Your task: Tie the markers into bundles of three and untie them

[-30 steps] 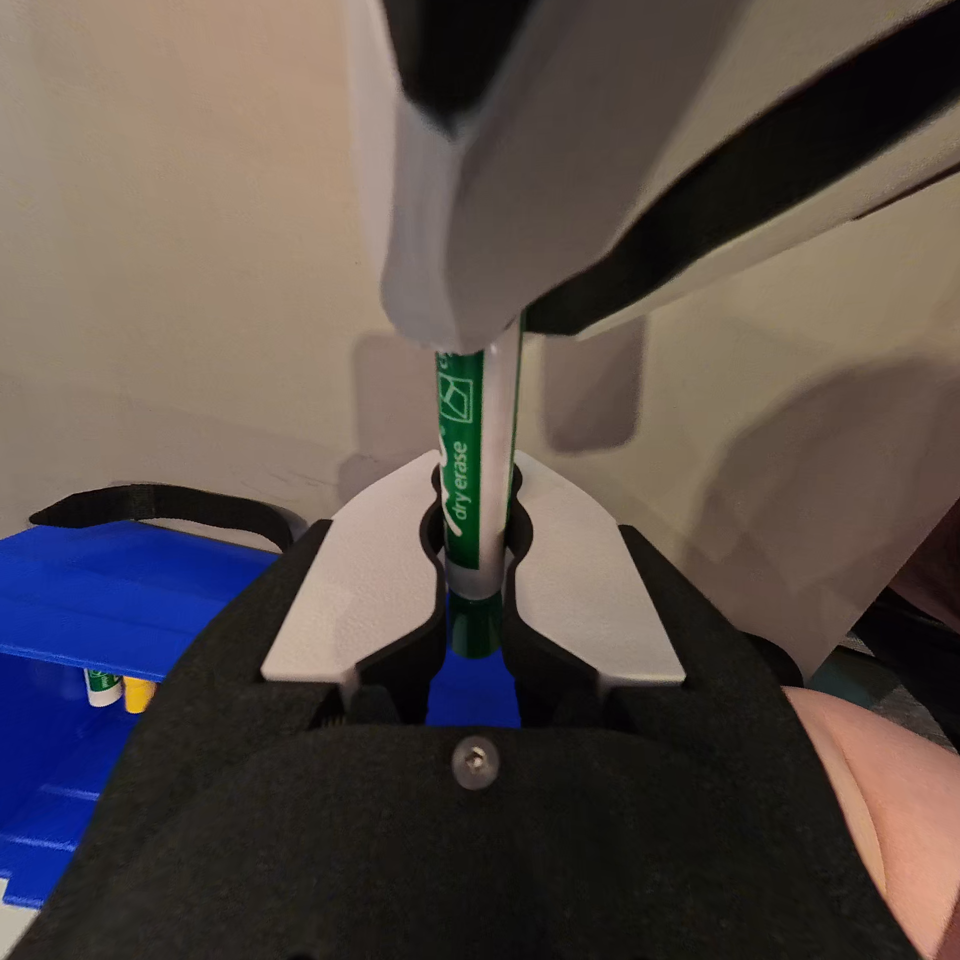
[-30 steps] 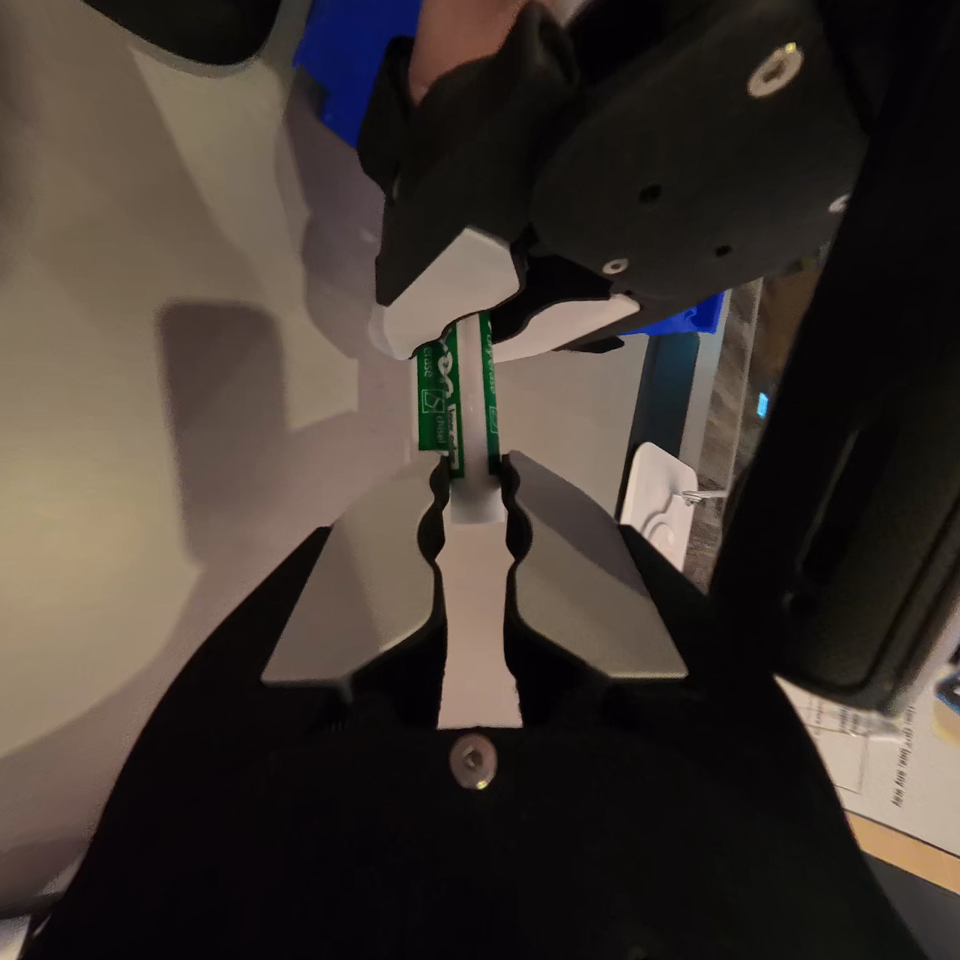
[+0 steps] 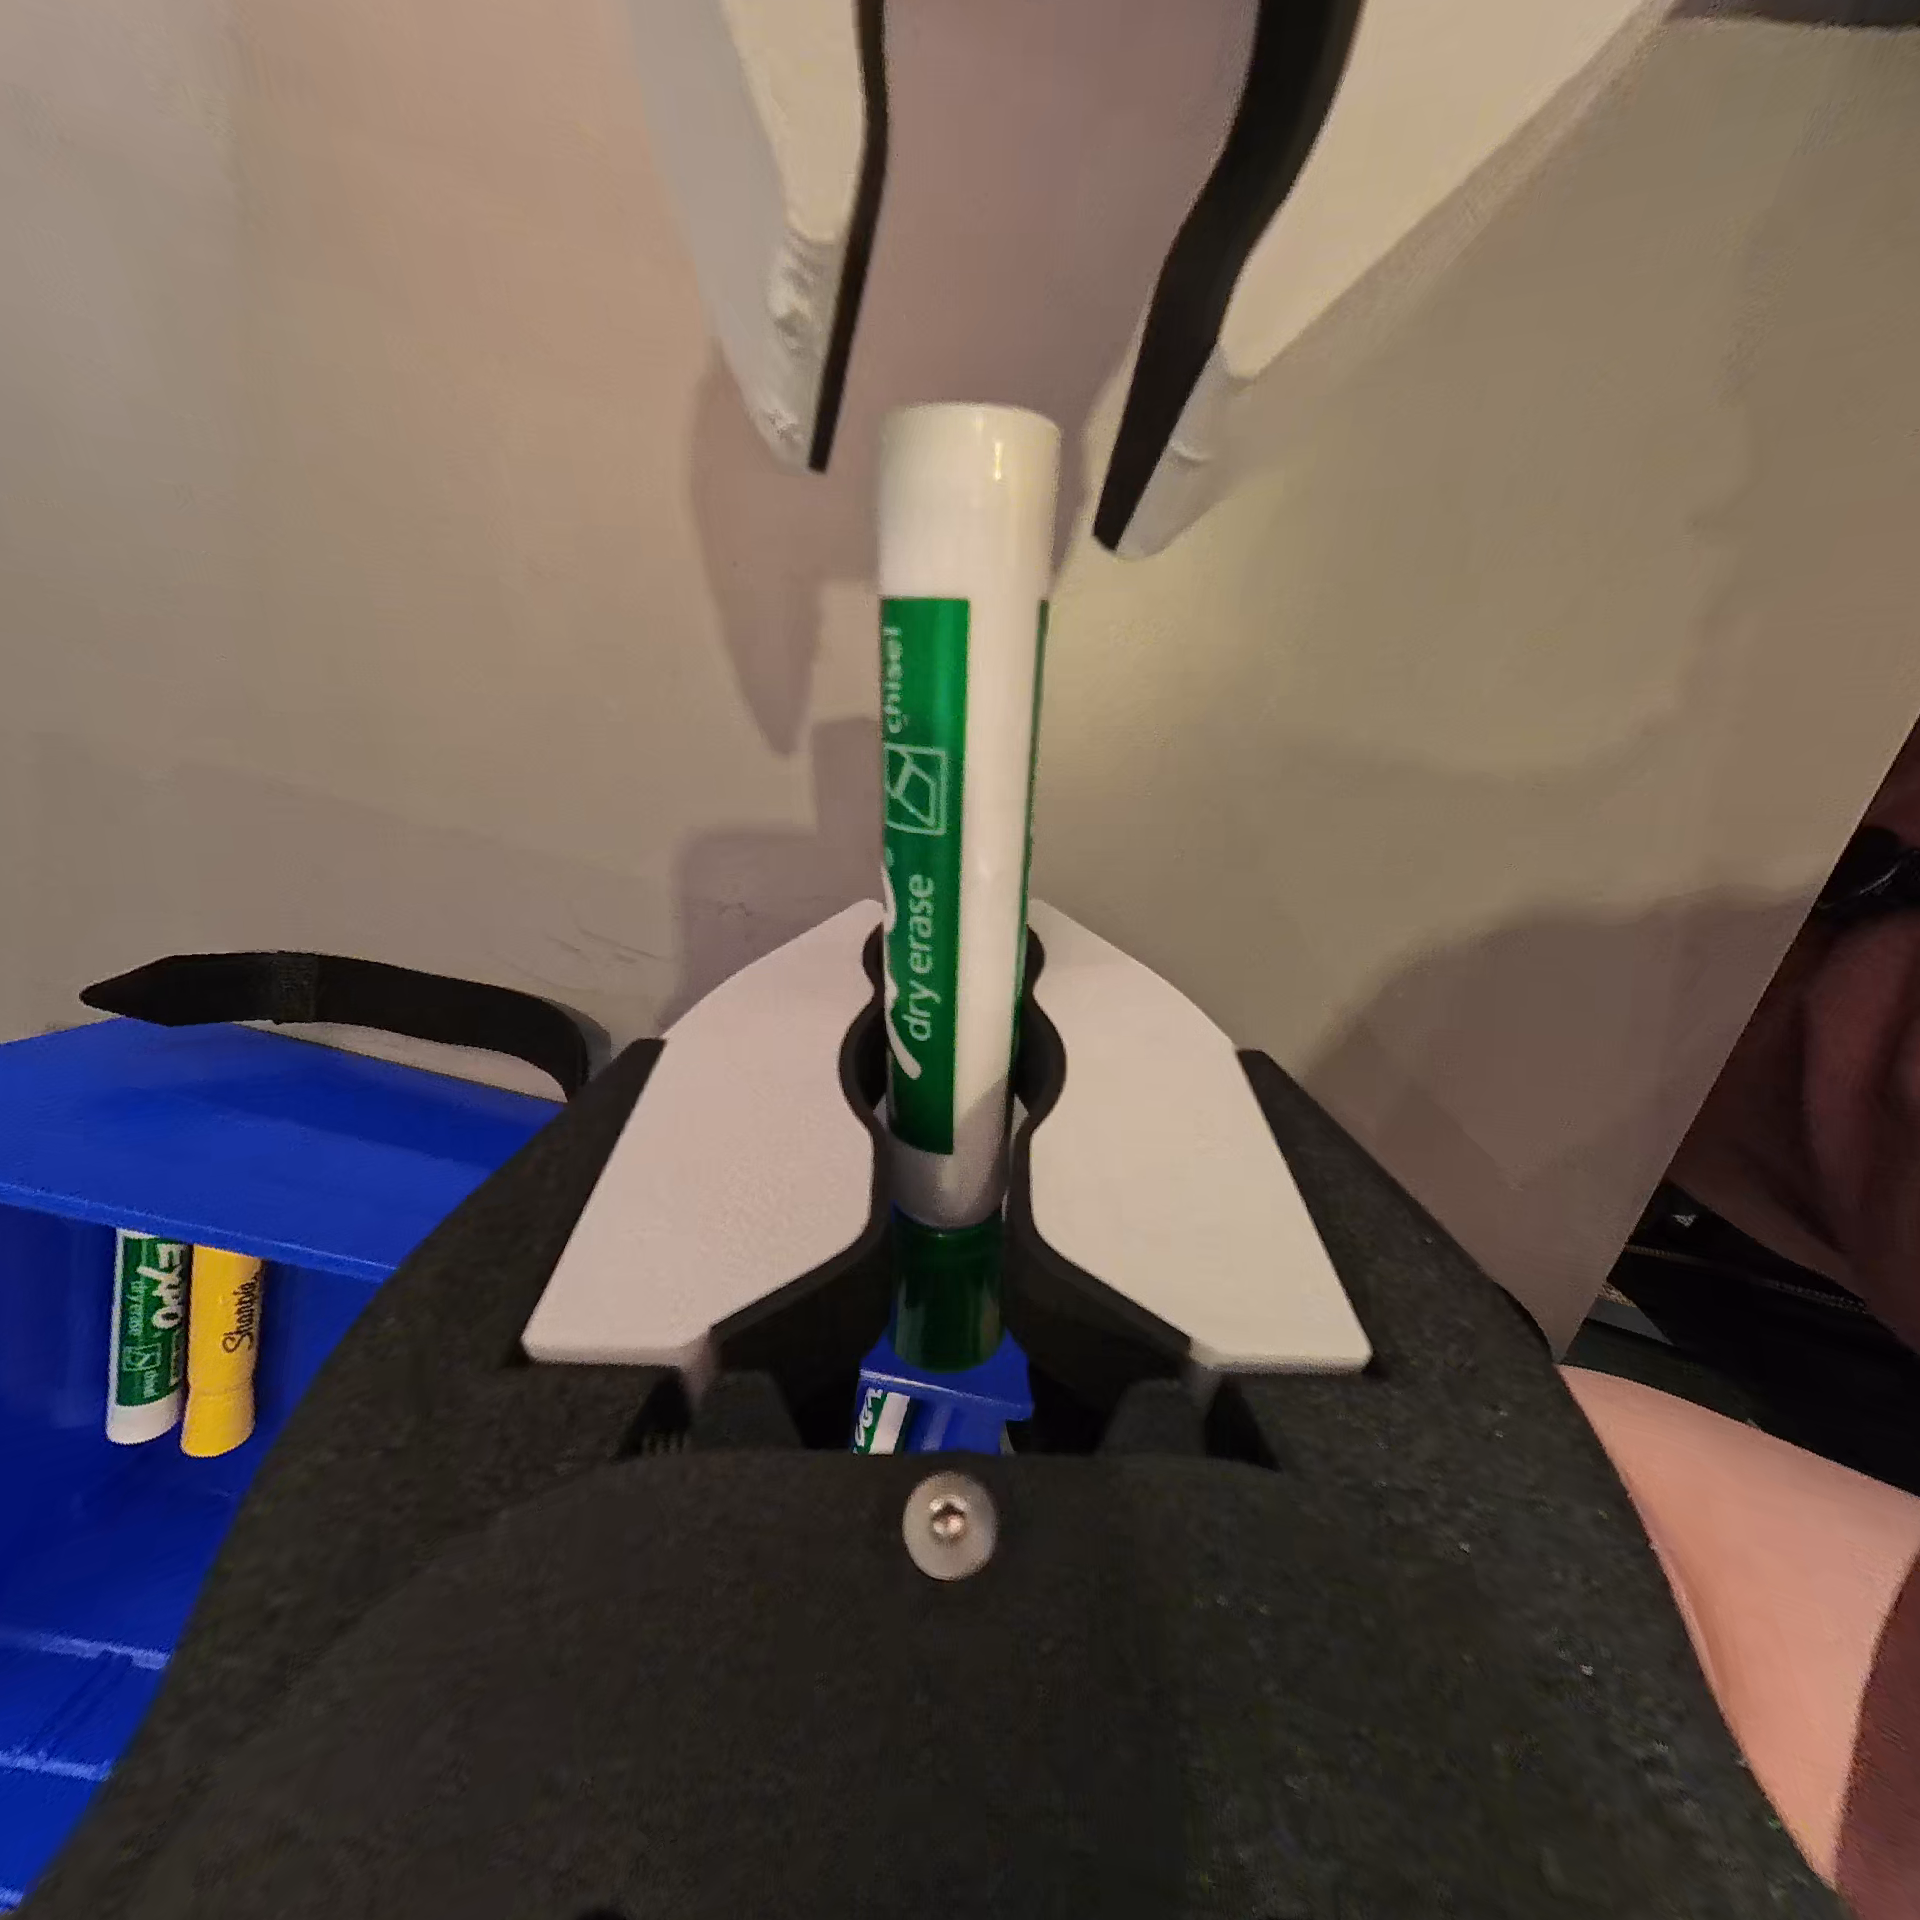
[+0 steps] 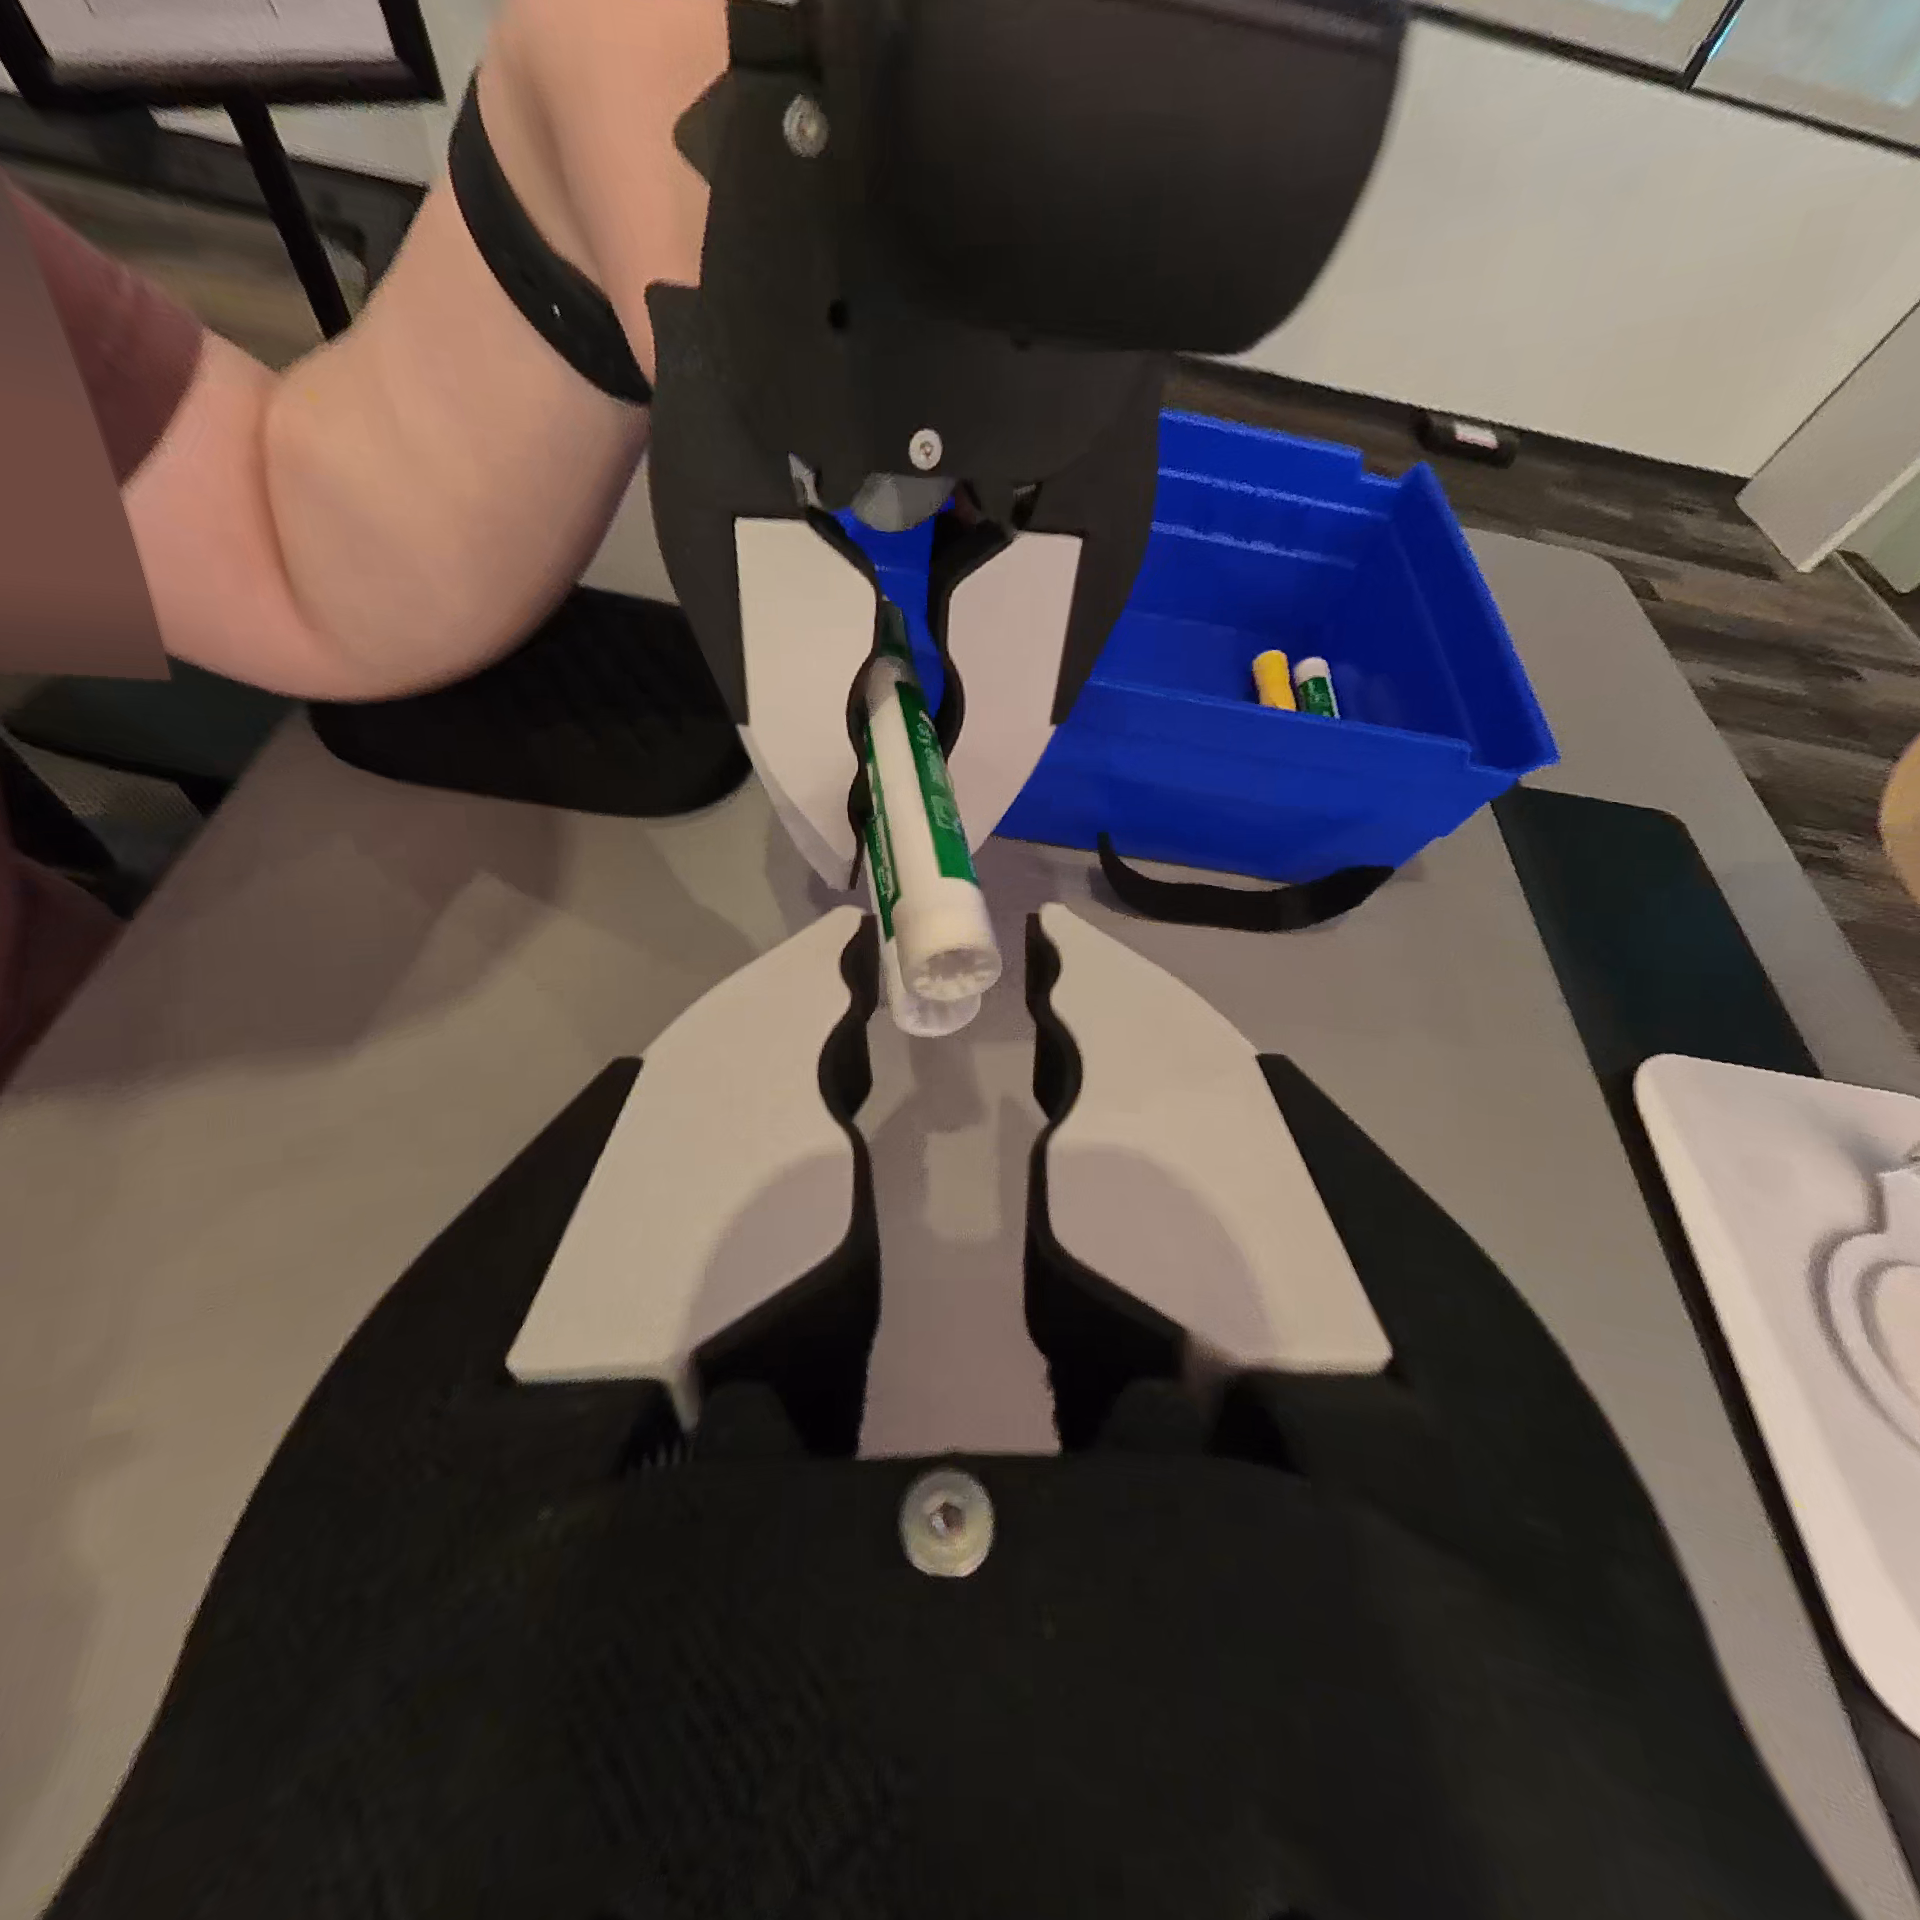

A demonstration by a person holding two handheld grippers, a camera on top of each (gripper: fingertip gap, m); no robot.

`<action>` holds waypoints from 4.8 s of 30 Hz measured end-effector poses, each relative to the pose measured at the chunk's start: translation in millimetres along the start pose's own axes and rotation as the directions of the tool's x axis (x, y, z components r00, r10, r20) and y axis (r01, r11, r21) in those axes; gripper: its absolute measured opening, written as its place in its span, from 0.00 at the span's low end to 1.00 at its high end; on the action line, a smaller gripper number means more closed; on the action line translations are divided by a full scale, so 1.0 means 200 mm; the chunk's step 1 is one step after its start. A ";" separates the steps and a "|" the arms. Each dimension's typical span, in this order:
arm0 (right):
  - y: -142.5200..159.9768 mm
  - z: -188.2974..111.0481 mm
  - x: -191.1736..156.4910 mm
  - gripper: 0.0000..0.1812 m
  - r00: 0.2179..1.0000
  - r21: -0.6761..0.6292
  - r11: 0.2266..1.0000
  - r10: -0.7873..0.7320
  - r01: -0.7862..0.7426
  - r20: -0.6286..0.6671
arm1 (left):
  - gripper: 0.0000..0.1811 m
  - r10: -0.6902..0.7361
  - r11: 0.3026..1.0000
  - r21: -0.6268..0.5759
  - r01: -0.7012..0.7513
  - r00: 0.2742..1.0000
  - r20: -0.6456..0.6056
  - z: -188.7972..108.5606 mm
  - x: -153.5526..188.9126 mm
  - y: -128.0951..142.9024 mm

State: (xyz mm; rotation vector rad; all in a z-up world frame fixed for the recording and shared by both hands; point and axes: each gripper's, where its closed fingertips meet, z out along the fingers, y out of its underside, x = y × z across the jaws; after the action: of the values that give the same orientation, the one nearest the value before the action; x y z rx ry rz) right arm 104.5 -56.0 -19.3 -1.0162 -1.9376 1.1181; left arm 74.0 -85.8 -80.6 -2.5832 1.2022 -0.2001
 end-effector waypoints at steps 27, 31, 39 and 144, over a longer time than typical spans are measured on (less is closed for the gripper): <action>0.15 0.10 -0.05 0.31 0.985 -0.064 0.991 0.121 -0.114 0.122 | 0.11 0.006 1.000 0.027 -0.007 1.000 0.016 -0.03 -0.01 -0.01; 0.09 0.16 -0.02 0.30 0.982 0.065 0.985 0.152 -0.160 0.115 | 0.11 0.014 0.998 0.058 -0.015 1.000 0.017 -0.06 0.00 -0.02; -0.07 0.10 -0.03 0.25 0.967 0.312 0.922 0.181 -0.230 0.178 | 0.11 0.001 0.984 0.180 -0.006 1.000 0.023 -0.17 0.00 -0.05; 0.01 0.12 -0.10 0.11 0.984 0.159 0.982 0.078 -0.103 0.161 | 0.08 0.098 0.987 -0.125 -0.097 0.995 0.003 0.02 0.04 0.12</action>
State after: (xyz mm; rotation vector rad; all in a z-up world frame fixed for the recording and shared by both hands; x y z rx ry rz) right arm 93.6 -81.8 -33.5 -0.9592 -1.8943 1.4226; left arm 62.2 -105.0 -91.5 -2.6189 1.3747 -0.0954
